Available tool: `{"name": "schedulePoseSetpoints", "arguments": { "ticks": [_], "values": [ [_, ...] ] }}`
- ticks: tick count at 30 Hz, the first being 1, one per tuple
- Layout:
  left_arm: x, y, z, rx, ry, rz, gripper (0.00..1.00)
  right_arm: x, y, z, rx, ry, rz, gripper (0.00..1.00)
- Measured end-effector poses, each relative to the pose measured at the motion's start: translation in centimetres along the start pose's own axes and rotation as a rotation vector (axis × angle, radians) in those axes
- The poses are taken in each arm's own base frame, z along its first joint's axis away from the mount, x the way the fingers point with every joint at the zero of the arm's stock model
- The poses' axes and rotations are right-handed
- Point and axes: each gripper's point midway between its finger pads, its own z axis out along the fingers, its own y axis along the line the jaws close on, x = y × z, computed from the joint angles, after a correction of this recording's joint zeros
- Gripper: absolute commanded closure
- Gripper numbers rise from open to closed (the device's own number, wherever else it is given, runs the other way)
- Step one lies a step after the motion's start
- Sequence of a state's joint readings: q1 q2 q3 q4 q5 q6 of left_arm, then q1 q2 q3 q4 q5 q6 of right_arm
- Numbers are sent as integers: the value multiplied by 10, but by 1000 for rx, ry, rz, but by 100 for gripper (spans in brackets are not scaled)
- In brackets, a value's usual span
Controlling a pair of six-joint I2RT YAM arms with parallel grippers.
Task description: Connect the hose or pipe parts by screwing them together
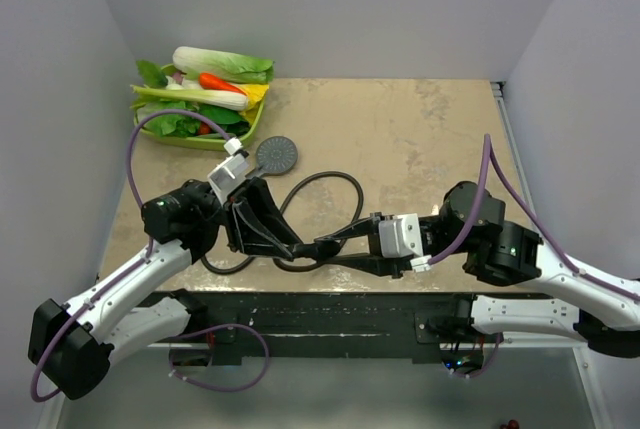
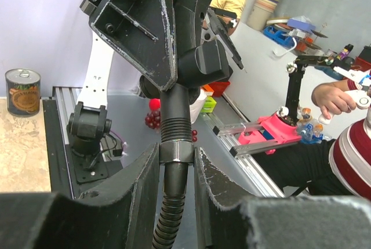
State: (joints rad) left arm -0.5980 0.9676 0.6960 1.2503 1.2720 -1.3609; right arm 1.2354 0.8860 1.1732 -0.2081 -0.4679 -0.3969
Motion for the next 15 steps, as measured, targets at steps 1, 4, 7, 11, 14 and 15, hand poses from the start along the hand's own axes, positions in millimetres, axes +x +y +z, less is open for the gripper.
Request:
{"name": "schedulePoseSetpoints", "arguments": {
  "ticks": [1, 4, 7, 11, 14, 15],
  "values": [
    [0, 0, 0, 0, 1, 0, 100, 0, 0, 1, 0, 0, 2, 100],
    [0, -1, 0, 3, 8, 4, 100, 0, 0, 1, -2, -3, 7, 100],
    [0, -3, 0, 7, 14, 10, 100, 0, 1, 2, -2, -8, 9, 100],
    [0, -4, 0, 11, 24, 17, 100, 1, 2, 3, -6, -16, 10, 100],
    [0, -4, 0, 11, 31, 18, 100, 1, 2, 4, -9, -17, 11, 100],
    [0, -4, 0, 11, 34, 21, 100, 2, 2, 4, -7, -16, 13, 100]
  ]
}}
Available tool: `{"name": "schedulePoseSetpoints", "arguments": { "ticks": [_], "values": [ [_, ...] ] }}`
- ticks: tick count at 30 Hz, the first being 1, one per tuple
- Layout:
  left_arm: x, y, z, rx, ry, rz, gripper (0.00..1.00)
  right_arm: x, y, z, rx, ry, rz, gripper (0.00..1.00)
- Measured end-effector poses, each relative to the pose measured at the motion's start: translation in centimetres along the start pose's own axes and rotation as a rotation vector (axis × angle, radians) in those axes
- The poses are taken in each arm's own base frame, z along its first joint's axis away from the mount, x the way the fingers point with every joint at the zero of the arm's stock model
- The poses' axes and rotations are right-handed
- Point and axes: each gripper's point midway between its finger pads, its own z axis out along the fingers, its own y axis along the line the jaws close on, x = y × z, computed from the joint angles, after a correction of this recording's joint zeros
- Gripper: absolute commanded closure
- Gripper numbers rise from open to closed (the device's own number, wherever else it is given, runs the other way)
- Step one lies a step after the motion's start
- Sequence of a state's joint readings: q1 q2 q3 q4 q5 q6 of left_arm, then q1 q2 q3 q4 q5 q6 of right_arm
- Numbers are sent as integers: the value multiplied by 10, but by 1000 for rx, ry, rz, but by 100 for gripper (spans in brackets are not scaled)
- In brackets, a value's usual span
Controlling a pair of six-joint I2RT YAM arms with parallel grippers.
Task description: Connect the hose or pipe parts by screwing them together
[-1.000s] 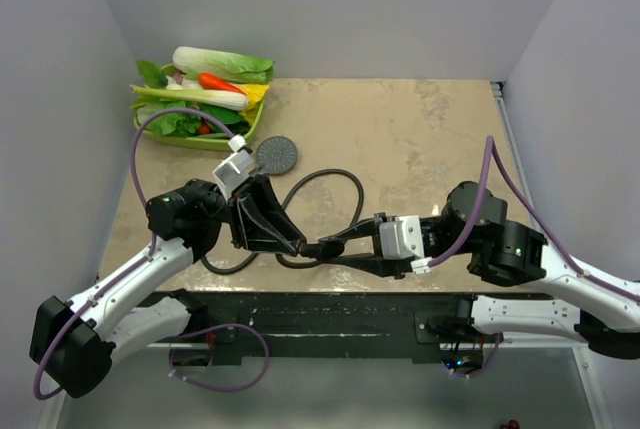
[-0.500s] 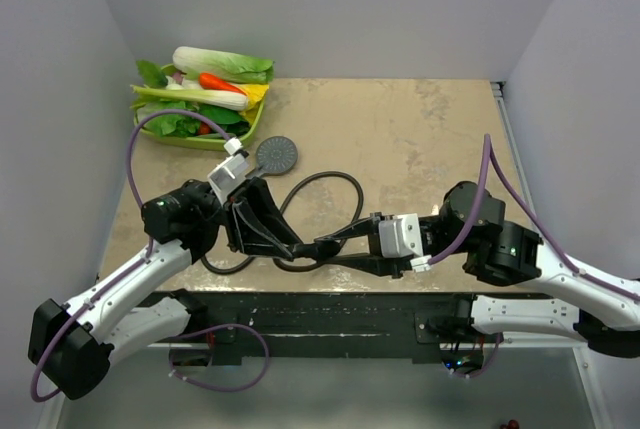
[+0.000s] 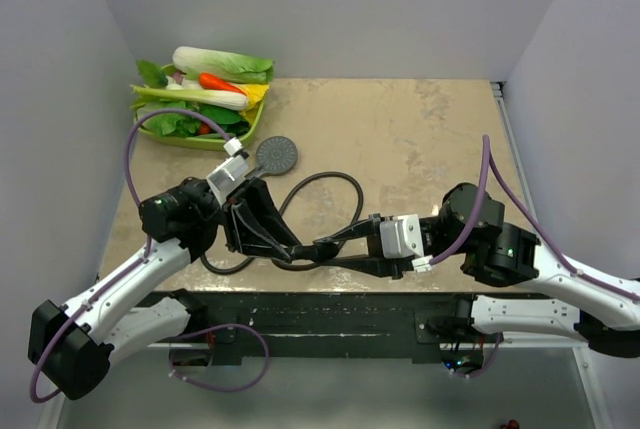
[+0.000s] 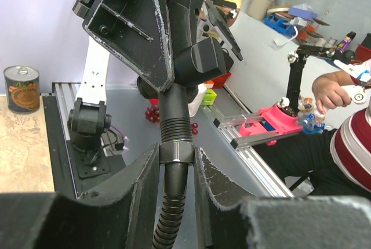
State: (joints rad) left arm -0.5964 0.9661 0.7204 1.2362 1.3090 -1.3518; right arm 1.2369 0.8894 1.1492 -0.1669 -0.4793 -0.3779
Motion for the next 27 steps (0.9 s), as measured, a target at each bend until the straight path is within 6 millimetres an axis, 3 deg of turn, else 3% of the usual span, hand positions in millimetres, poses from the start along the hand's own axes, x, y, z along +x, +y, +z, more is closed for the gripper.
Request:
{"name": "schedulePoseSetpoints", "arguments": {
  "ticks": [13, 27],
  "values": [
    [11, 18, -4, -41, 62, -23, 100, 18, -1, 1, 43, 48, 105, 100],
    [8, 19, -9, -49, 103, -17, 100, 22, -5, 3, 117, -28, 206, 100]
  ]
}}
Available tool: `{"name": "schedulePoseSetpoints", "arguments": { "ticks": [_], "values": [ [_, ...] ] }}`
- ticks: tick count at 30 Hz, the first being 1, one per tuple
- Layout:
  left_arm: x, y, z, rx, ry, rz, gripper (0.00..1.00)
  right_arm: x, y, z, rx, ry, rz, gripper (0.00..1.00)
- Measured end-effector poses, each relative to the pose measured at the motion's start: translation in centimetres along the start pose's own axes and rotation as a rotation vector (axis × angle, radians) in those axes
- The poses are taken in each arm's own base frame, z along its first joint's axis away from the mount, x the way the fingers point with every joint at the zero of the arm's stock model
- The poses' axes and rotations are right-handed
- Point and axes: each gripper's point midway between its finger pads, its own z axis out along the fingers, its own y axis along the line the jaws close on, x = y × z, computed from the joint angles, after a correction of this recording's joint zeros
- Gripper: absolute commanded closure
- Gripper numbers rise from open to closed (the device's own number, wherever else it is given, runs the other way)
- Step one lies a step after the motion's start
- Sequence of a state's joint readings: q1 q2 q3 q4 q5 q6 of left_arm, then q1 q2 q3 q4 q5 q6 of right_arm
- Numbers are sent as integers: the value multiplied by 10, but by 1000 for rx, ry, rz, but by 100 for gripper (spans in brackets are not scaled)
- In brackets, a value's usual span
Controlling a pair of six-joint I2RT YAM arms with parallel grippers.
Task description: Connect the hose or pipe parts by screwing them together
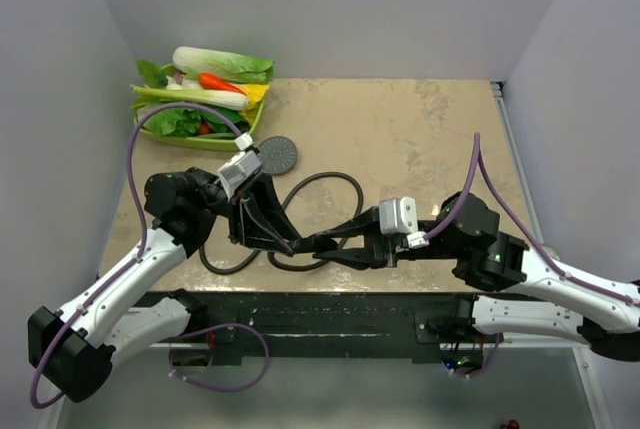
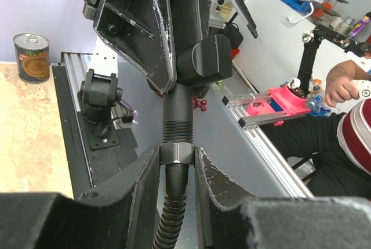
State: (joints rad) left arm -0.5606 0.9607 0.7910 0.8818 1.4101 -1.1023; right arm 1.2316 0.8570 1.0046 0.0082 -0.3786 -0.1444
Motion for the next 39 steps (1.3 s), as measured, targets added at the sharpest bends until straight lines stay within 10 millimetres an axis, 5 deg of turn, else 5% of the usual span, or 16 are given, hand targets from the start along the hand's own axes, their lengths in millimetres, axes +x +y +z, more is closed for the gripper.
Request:
{"name": "schedulePoseSetpoints", "arguments": {
  "ticks": [39],
  "values": [
    [-23, 23, -9, -97, 52, 17, 100, 3, -26, 1, 202, -194, 302, 100]
  ]
}}
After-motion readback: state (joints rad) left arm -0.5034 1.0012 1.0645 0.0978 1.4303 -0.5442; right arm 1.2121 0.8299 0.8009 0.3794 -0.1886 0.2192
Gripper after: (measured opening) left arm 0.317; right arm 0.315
